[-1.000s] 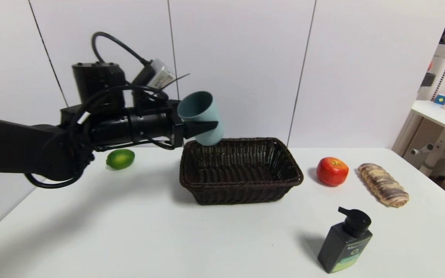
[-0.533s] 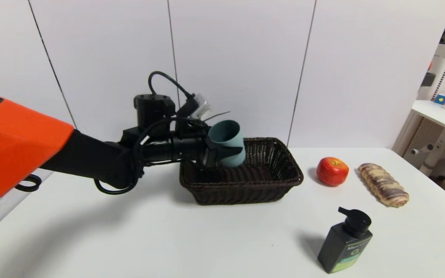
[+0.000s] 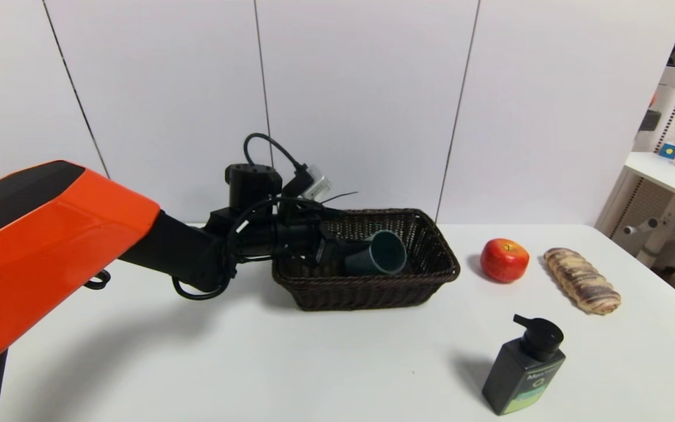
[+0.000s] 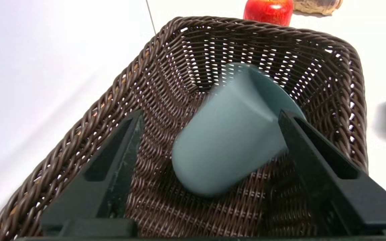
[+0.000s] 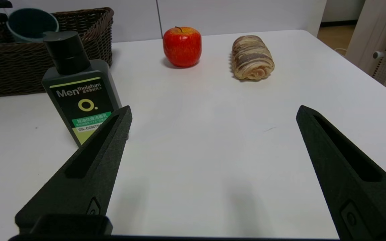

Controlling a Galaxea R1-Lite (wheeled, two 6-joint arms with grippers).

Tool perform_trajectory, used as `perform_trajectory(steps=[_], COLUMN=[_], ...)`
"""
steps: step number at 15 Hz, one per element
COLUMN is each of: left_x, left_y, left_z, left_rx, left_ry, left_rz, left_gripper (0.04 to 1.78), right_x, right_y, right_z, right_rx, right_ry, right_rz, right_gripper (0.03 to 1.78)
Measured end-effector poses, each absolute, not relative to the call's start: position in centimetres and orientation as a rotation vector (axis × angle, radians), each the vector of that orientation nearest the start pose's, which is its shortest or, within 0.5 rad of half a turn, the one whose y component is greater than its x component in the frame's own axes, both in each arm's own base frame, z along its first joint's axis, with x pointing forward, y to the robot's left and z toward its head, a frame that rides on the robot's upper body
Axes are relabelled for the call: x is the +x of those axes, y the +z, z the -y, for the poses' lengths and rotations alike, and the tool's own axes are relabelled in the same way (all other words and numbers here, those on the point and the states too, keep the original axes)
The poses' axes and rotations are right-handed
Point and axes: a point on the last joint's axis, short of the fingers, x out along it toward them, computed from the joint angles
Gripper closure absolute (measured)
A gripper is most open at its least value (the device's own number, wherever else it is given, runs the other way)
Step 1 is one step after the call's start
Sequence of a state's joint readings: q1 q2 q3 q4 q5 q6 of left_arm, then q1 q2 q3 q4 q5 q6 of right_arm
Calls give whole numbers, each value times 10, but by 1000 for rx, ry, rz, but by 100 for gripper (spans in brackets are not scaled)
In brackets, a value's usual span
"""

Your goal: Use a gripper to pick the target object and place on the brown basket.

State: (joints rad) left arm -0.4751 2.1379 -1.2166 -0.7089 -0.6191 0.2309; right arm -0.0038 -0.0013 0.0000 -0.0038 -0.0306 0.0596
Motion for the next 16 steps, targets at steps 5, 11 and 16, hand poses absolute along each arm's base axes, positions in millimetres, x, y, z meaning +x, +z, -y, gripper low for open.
perform_trajectory(steps=[5,11,16], left_x=[362,319,233], left_y=[178,268,296], left_z=[197,130,59], left_rx=[200,224,232], left_ry=[-1036,-636,-214], left_rz=[-26,25,-37], left_gripper=[25,18,15], right_x=[-23,-23,-23], right_y=[76,76,76], right_z=[1,1,1], right_rx=[60,60,60], right_ry=[-34,-34,-34], right_rz=[7,6,6], right_gripper=[12,12,12])
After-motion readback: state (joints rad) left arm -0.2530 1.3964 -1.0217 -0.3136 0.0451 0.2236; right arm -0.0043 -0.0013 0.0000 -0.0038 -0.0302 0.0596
